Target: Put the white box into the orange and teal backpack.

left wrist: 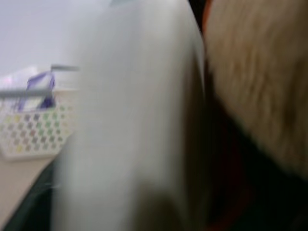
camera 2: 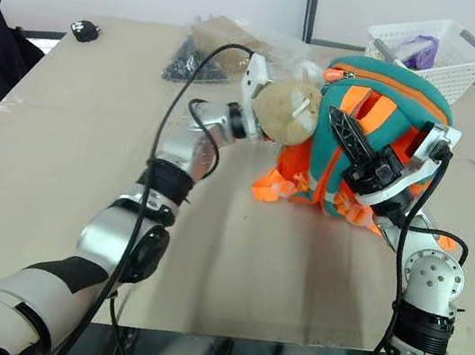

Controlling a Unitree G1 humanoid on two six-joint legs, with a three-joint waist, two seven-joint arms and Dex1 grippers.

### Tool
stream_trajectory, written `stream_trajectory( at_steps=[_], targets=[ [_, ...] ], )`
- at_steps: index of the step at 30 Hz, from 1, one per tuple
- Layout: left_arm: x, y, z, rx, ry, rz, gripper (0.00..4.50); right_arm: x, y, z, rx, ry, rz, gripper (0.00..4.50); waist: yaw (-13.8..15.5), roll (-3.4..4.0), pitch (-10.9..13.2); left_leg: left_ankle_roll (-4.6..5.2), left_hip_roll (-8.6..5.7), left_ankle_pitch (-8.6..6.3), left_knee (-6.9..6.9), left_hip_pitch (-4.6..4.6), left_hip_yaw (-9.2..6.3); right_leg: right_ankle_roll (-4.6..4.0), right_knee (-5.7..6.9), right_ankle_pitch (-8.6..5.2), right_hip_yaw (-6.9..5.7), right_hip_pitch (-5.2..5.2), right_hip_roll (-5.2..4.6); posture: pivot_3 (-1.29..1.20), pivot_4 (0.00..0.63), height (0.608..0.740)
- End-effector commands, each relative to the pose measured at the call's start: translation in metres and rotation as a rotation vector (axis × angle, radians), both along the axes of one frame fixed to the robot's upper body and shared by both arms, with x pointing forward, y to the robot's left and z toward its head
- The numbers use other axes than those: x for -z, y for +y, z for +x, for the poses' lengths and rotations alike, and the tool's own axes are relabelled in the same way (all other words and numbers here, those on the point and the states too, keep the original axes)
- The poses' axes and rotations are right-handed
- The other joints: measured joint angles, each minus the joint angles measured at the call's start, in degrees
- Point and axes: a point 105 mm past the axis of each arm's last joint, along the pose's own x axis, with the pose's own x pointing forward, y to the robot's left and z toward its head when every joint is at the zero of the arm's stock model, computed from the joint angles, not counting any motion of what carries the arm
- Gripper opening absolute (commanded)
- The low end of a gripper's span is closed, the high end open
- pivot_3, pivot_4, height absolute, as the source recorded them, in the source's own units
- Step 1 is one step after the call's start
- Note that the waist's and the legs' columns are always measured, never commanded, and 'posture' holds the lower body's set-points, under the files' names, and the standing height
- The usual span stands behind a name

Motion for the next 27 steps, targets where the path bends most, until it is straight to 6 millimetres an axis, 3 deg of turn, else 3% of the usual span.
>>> stream_trajectory(
  at_steps=[1, 8, 14, 17, 21, 27],
  targets=[
    [-0.014, 0.018, -0.006, -0.091, -0.093, -0.111, 4.42, -0.011, 0.005, -0.008, -0.001, -0.051, -0.001, 0.00, -1.0, 0.01, 0.0, 0.00, 0.01, 0.00, -0.02, 0.02, -0.01, 0.00, 0.05, 0.00, 0.13, -0.03, 0.00, 0.00, 0.150, 0.740],
    [-0.022, 0.100, -0.017, -0.270, 0.079, -0.350, 4.42, -0.008, 0.003, -0.007, 0.016, -0.040, -0.007, 0.00, -0.9, -0.01, 0.0, -0.02, 0.02, 0.01, 0.08, 0.09, 0.07, 0.00, 0.77, 0.00, 0.62, -0.34, 0.14, 0.00, 0.150, 0.740],
    [-0.046, 0.127, -0.044, -0.200, 0.194, -0.528, 4.42, -0.007, 0.004, -0.003, 0.016, -0.038, -0.012, 0.00, -0.2, -0.05, 0.0, -0.02, -0.06, 0.01, 0.17, 0.04, 0.02, 0.00, 0.68, 0.00, 0.54, -0.31, 0.07, 0.00, 0.150, 0.740],
    [-0.048, 0.116, -0.052, -0.156, 0.187, -0.461, 4.42, -0.007, 0.005, -0.002, 0.011, -0.038, -0.015, 0.00, -0.4, -0.07, 0.0, -0.01, -0.08, 0.01, 0.17, 0.06, 0.04, 0.00, 0.68, 0.00, 0.52, -0.29, 0.07, 0.00, 0.150, 0.740],
    [-0.028, 0.076, -0.062, -0.057, 0.208, -0.263, 4.42, -0.007, 0.007, -0.002, 0.008, -0.039, -0.015, 0.00, -0.4, -0.06, 0.0, -0.02, -0.07, 0.01, 0.13, 0.13, 0.09, 0.00, 0.71, 0.00, 0.52, -0.28, 0.10, 0.00, 0.150, 0.740],
    [0.004, 0.060, -0.038, -0.122, 0.277, -0.166, 4.42, -0.006, 0.007, -0.002, 0.012, -0.039, -0.010, 0.00, -0.6, -0.06, 0.0, -0.02, -0.06, 0.01, 0.07, 0.24, 0.19, -0.01, 0.74, 0.00, 0.54, -0.27, 0.14, 0.00, 0.150, 0.740]
  ],
)
